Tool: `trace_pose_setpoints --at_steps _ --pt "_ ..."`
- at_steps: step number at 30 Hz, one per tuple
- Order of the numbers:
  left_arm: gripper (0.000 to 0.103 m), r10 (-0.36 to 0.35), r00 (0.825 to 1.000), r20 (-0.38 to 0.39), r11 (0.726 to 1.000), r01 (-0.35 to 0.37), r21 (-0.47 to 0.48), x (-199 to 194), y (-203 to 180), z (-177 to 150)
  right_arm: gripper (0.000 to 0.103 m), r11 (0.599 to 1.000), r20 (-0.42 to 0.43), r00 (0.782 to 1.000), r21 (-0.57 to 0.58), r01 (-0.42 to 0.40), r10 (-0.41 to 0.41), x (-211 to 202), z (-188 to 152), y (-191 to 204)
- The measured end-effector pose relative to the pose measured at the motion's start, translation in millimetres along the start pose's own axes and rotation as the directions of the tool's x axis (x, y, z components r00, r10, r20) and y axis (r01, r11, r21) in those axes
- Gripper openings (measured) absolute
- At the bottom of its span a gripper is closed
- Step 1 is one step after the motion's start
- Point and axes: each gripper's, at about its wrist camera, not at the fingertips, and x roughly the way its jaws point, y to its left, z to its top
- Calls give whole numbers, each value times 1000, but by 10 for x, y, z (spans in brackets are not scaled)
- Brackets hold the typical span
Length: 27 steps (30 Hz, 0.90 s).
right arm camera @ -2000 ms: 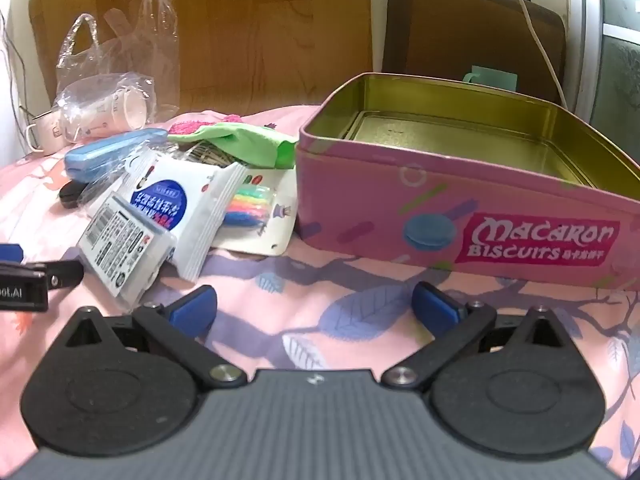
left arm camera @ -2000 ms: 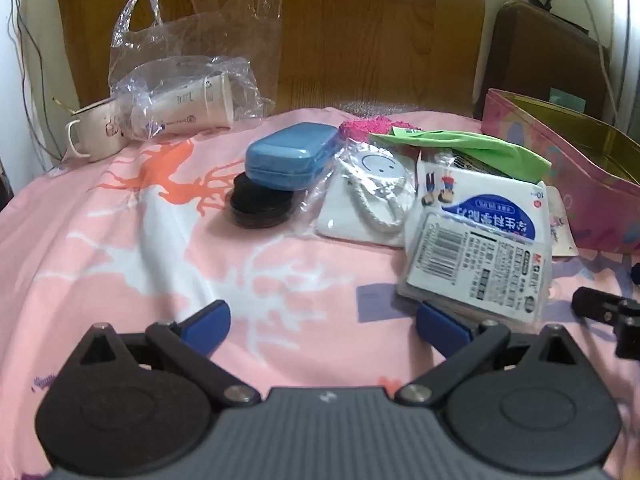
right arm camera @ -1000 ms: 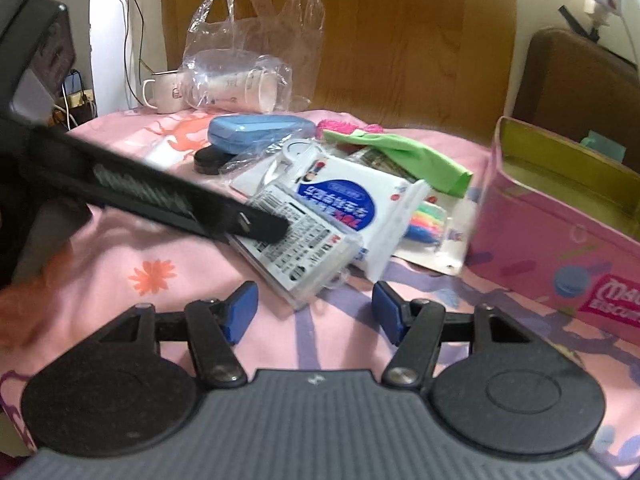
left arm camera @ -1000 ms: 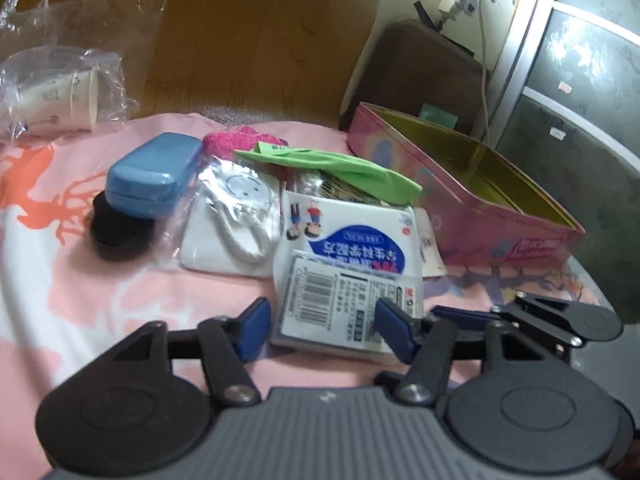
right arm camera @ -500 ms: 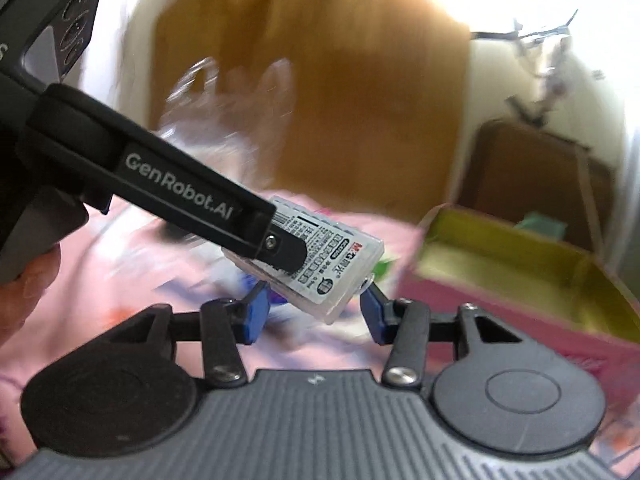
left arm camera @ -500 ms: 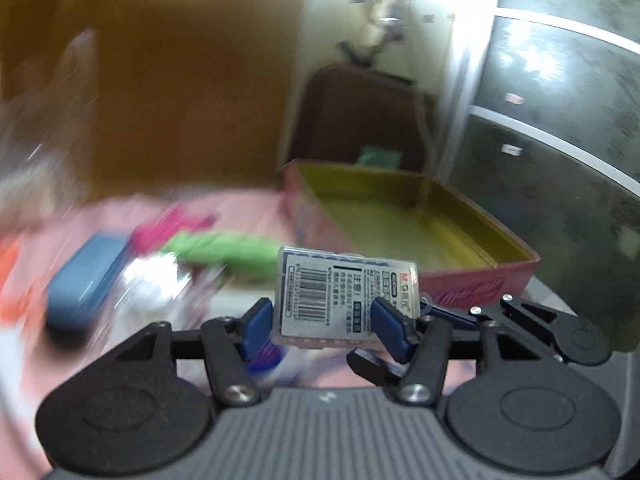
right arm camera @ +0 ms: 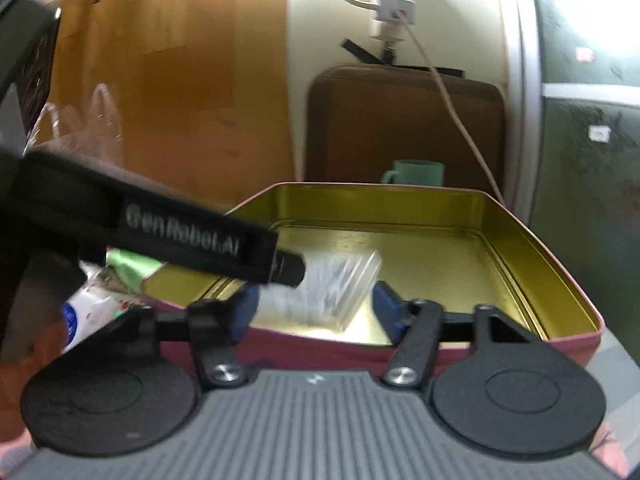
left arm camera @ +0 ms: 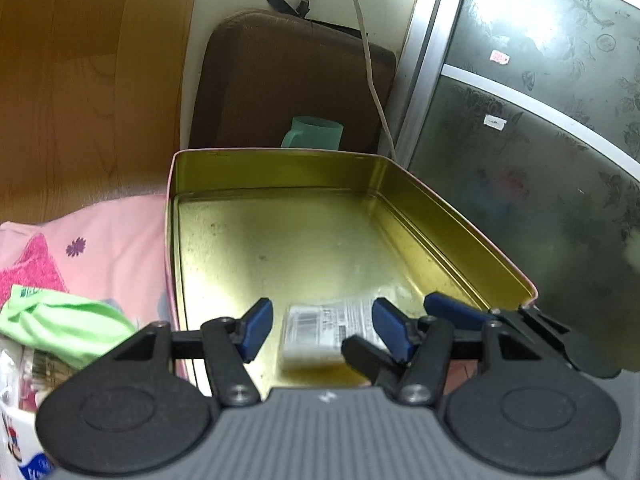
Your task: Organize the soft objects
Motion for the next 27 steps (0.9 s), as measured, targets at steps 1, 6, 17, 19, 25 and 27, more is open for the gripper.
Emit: trace_pose_setpoints --at_steps 1,6,17,19,25,27 --pt "57 -5 1000 16 1000 5 4 -75 4 -16 69 1000 10 1000 11 -5 5 -27 -12 10" --pt "60 8 991 136 1000 -4 -28 -700 210 -144 68 1000 78 997 9 -3 2 -282 -148 86" --pt "63 582 804 125 784 -514 -347 -1905 1866 -1122 62 936 28 937 -65 -345 348 -288 -105 1115" --pt "63 628 771 104 727 -535 -431 -2017 2142 -1245 63 907 -27 910 -72 -414 413 -187 -51 1407" --pt "65 652 740 167 693 -491 -529 -2200 2421 -1433 64 862 -166 848 40 -505 504 401 140 2205" --pt "66 645 740 191 708 -485 -513 -2211 2381 -1419 64 876 -200 854 73 -477 481 606 165 2372"
